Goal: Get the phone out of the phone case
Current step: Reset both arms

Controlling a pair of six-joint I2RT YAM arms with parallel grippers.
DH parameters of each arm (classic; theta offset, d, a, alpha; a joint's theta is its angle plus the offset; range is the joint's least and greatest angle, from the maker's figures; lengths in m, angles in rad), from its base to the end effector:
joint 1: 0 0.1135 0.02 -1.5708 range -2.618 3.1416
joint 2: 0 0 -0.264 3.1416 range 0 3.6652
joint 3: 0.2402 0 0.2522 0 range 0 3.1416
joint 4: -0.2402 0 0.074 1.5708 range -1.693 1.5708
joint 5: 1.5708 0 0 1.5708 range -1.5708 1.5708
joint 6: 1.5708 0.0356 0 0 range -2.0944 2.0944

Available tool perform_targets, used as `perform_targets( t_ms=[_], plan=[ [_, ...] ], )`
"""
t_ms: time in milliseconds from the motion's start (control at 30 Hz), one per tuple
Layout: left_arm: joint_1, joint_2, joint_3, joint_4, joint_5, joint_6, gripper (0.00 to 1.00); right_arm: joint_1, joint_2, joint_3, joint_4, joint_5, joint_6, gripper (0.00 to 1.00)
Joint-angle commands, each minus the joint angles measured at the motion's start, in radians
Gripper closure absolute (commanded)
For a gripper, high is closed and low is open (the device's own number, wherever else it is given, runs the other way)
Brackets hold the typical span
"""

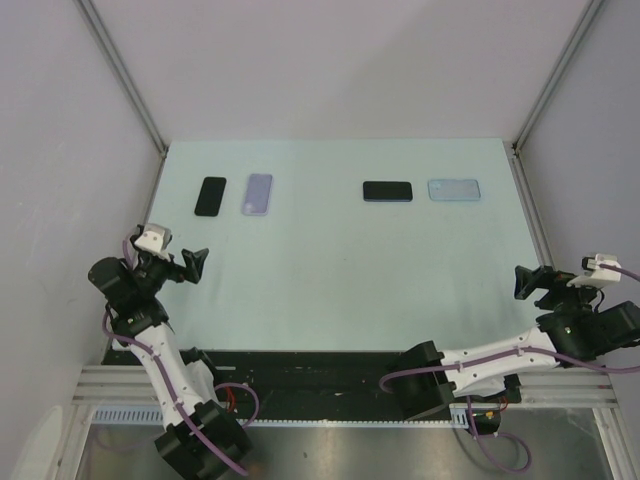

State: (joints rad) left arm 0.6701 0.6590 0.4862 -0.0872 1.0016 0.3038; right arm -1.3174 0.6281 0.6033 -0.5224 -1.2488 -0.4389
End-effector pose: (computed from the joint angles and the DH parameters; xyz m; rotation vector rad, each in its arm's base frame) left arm 0.1385 0.0715 0.2682 0.3658 1.6742 -0.1959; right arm 0.0642 -0.1131 0.2782 0.0949 1.7338 0.0448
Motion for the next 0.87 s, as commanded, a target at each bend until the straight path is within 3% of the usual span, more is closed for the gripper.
perform_targets(
  t_ms=[0, 833],
  plan=[
    [0.009, -0.009, -0.009, 0.029, 0.031, -0.015, 0.00, -0.006, -0.022, 0.001, 0.013, -0.040, -0.017, 0.00],
    [0.009, -0.006, -0.014, 0.035, 0.046, -0.023, 0.00, -0.008, -0.016, 0.001, -0.014, -0.067, -0.058, 0.00]
  ],
)
